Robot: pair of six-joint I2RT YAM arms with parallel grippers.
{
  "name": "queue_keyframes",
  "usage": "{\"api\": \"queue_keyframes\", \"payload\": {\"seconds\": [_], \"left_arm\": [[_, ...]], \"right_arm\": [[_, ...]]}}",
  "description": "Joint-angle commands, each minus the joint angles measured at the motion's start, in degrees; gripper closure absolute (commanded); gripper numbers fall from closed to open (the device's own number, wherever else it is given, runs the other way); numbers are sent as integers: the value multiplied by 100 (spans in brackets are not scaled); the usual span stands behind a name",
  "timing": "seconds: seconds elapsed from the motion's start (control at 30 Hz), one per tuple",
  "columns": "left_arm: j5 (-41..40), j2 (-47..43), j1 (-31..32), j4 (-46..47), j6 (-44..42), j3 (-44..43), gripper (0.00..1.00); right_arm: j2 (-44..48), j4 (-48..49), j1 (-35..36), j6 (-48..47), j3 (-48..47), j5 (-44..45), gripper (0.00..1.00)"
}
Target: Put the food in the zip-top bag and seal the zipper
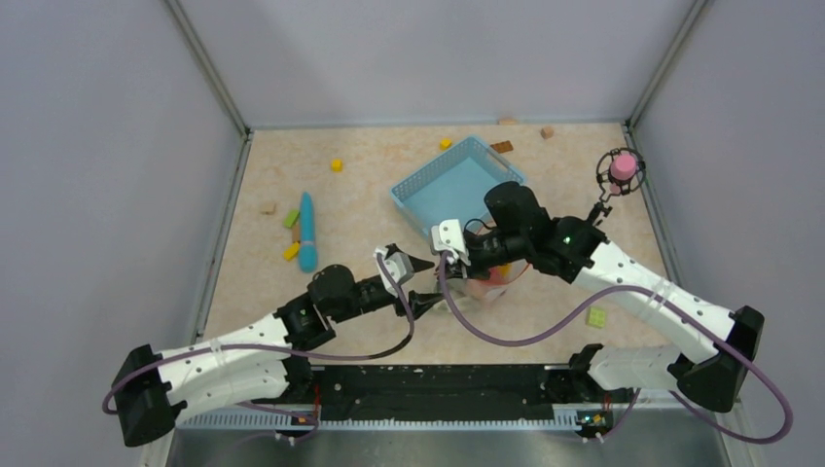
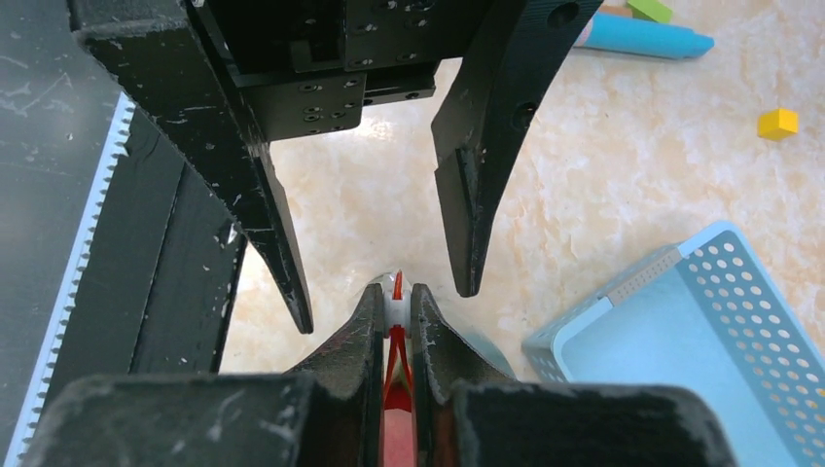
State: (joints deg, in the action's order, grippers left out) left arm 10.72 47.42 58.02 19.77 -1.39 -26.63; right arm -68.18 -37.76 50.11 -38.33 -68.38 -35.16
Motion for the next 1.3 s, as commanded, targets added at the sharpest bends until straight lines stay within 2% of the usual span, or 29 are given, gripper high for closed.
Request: {"api": "queue_keyframes", "payload": {"seconds": [0.0,0.07,0.2,0.3,0.4,0.43,0.47,0.5,0.67,0.8,1.0,1.17,1.27], "left_arm": [[132,145,8,524,-360,-75,30],[124,298,14,584,-459,-143,31],[122,579,16,874,-634,-214,59],[155,707,3,1075,-709,-257,65],[253,782,6,1213,-779,-296,67],[322,790,5,1235,-816,-305,76],[391,803,7,1239,-841,-313,97],[407,807,3,1244,-837,-328,100],[9,762,5,1459,-739,-77,100],[-682,481,1,1483,-448,202,100],[-1083,-152,7,1712,-191,755,100],[-2180,-568,4,1716,-87,1032,100],[-3178,-938,4,1743,119,1225,100]], "right_arm": [[-12,137,31,34,-354,-248,100],[-15,131,31,15,-372,-289,100],[-49,101,24,-25,-406,-262,100],[-151,-72,26,-62,-465,-256,100],[-217,-289,32,-121,-557,-299,100],[-216,-293,26,-122,-554,-275,100],[-232,-292,26,-122,-558,-227,100],[-245,-293,19,-104,-566,-148,100],[-307,-377,-41,-18,-605,479,100],[-317,-464,-347,19,-605,618,100],[-487,-653,-767,-45,-734,695,100],[-508,-720,-823,83,-769,1304,100],[-458,-724,-953,227,-778,1658,100]]}}
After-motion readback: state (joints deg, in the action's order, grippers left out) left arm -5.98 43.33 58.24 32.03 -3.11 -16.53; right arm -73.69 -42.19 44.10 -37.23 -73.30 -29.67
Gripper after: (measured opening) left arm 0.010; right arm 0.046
